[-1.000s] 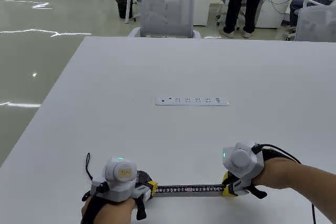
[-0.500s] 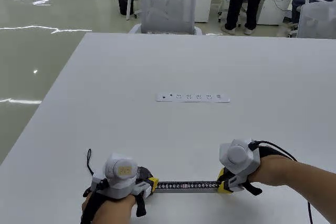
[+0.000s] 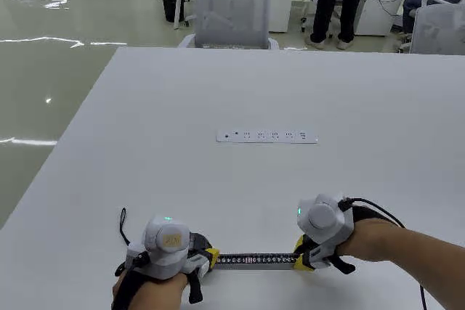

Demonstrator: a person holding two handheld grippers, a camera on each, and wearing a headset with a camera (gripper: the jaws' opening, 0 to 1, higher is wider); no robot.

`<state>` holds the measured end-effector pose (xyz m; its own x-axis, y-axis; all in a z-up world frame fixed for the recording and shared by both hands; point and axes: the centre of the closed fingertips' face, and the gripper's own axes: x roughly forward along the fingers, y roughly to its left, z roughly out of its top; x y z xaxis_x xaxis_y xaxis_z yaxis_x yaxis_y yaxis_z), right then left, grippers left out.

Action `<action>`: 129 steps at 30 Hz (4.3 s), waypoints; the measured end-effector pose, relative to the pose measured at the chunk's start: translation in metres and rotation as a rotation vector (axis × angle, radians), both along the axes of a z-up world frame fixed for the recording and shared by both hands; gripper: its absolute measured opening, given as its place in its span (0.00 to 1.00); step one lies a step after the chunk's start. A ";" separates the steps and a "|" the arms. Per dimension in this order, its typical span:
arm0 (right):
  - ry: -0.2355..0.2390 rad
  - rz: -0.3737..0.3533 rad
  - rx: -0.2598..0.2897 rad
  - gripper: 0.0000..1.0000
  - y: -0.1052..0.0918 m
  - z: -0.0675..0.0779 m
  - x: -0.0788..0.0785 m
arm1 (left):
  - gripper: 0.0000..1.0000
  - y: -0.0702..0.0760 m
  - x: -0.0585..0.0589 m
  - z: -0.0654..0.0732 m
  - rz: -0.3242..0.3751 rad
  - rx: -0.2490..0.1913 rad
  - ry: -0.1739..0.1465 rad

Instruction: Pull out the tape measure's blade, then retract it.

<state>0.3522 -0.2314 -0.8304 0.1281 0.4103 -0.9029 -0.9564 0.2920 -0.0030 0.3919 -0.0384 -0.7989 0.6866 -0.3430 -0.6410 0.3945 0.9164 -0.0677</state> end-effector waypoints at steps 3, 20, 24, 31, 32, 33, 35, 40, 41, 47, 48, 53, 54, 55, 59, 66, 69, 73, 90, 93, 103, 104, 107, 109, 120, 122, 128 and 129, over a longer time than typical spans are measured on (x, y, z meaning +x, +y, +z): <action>0.001 0.003 0.003 0.13 0.003 -0.001 0.000 | 0.58 0.000 0.000 0.000 0.000 -0.002 0.000; 0.002 0.009 0.011 0.13 0.017 -0.001 0.002 | 0.59 0.001 0.000 0.000 0.001 -0.009 -0.002; 0.003 0.010 0.013 0.13 0.020 -0.001 0.002 | 0.59 0.001 0.000 0.000 0.001 -0.008 -0.001; 0.004 0.012 0.014 0.13 0.025 -0.001 0.003 | 0.59 0.001 0.000 0.000 0.004 -0.019 -0.003; 0.004 0.012 0.015 0.13 0.026 -0.001 0.003 | 0.59 0.001 0.000 0.000 0.003 -0.021 -0.005; 0.005 0.012 0.015 0.13 0.026 -0.001 0.003 | 0.59 0.001 0.000 0.000 0.002 -0.021 -0.006; 0.004 0.014 0.017 0.13 0.027 -0.001 0.003 | 0.59 0.001 0.000 0.000 0.001 -0.021 -0.006; 0.002 0.014 0.021 0.13 0.031 -0.001 0.004 | 0.59 0.000 0.000 0.000 0.002 -0.017 -0.006; 0.002 0.014 0.022 0.13 0.032 -0.001 0.004 | 0.59 0.000 0.000 0.000 0.002 -0.018 -0.006; 0.005 0.017 0.026 0.13 0.038 -0.001 0.004 | 0.59 0.001 0.000 0.000 0.004 -0.022 -0.001; 0.005 0.018 0.027 0.13 0.038 -0.001 0.004 | 0.59 0.001 0.000 0.000 0.004 -0.023 0.000; 0.005 0.019 0.030 0.13 0.042 -0.001 0.005 | 0.59 0.001 0.000 0.000 0.004 -0.023 -0.002; 0.005 0.019 0.031 0.13 0.043 -0.001 0.005 | 0.59 0.001 0.000 0.000 0.003 -0.022 -0.004; 0.005 0.020 0.032 0.13 0.044 -0.001 0.005 | 0.59 0.001 0.000 0.000 0.003 -0.020 -0.006; 0.006 0.021 0.037 0.13 0.048 -0.001 0.005 | 0.59 0.001 0.000 0.000 0.001 -0.021 -0.006; 0.007 0.028 0.045 0.13 0.059 -0.001 0.006 | 0.59 0.001 0.000 0.000 0.000 -0.021 -0.006; 0.008 0.030 0.047 0.13 0.062 -0.001 0.006 | 0.59 0.001 0.000 0.000 -0.001 -0.023 -0.004; 0.008 0.024 0.051 0.13 0.066 -0.001 0.005 | 0.59 0.002 0.000 0.000 -0.002 -0.025 -0.005; 0.005 0.024 0.061 0.13 0.081 -0.002 0.007 | 0.59 0.001 -0.001 0.000 -0.004 -0.021 0.000; 0.005 0.024 0.066 0.13 0.086 -0.002 0.007 | 0.59 0.001 -0.001 -0.001 -0.004 -0.019 0.001; 0.005 0.027 0.078 0.13 0.095 0.000 0.008 | 0.59 0.001 0.000 0.000 0.002 -0.019 0.000; 0.006 0.027 0.078 0.13 0.095 0.000 0.009 | 0.59 0.001 0.000 0.000 0.003 -0.019 0.000; 0.004 0.025 0.083 0.13 0.098 0.000 0.010 | 0.59 0.001 0.000 0.000 0.005 -0.020 -0.002; 0.007 0.019 0.091 0.13 0.101 -0.001 0.011 | 0.59 0.001 0.000 0.000 0.006 -0.021 -0.002; 0.002 0.012 0.118 0.13 0.115 -0.002 0.010 | 0.59 0.002 0.001 0.002 0.011 -0.050 -0.008; -0.002 0.006 0.125 0.13 0.120 -0.001 0.010 | 0.59 0.004 0.002 0.003 0.019 -0.067 -0.005; -0.004 0.009 0.137 0.13 0.132 0.001 0.010 | 0.59 0.002 -0.001 0.003 0.012 -0.065 -0.003; -0.003 0.011 0.138 0.13 0.132 0.000 0.010 | 0.59 0.002 -0.001 0.003 0.009 -0.063 -0.005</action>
